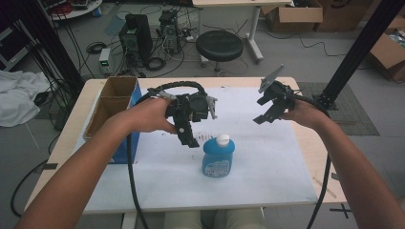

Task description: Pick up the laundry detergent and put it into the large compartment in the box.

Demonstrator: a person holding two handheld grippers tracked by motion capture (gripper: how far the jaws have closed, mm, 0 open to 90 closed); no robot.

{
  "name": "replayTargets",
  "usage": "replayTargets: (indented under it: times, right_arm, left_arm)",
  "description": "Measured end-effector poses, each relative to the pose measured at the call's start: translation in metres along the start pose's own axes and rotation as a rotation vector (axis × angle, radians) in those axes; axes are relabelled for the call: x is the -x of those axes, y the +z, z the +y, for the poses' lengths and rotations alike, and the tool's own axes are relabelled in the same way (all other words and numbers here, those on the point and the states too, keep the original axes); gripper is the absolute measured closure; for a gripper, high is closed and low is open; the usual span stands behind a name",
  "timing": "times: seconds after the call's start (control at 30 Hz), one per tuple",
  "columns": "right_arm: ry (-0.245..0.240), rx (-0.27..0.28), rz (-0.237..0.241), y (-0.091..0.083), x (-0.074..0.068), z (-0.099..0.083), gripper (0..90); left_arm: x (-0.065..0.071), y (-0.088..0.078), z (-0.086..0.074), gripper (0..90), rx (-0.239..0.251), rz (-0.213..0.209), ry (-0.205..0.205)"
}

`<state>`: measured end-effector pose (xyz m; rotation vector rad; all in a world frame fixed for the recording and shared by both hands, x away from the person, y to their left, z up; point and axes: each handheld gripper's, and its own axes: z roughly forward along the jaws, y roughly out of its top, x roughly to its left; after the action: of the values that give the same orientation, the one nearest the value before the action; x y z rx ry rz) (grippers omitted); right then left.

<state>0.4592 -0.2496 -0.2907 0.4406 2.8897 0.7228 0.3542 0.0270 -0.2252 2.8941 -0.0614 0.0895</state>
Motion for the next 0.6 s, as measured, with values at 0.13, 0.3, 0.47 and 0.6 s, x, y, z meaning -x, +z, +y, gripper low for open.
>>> replayTargets:
  times: [0.13, 0.3, 0.47, 0.6]
  right_arm:
    - [0.001, -0.002, -0.003, -0.001, 0.000, -0.001, 17.4]
    - [0.000, 0.003, -0.004, -0.002, 0.000, -0.001, 17.4]
    - [-0.009, 0.001, 0.000, 0.000, -0.001, 0.001, 17.4]
    - [-0.015, 0.000, 0.001, 0.001, -0.001, 0.001, 17.4]
  left_arm:
    - [0.004, -0.002, 0.007, 19.2, 0.002, 0.002, 0.010]
    - [0.008, 0.001, 0.015, 19.3, 0.002, 0.002, 0.030]
    - [0.008, 0.007, 0.022, 19.2, 0.008, 0.000, 0.024]
    - [0.007, 0.012, 0.028, 19.8, 0.015, -0.017, 0.023]
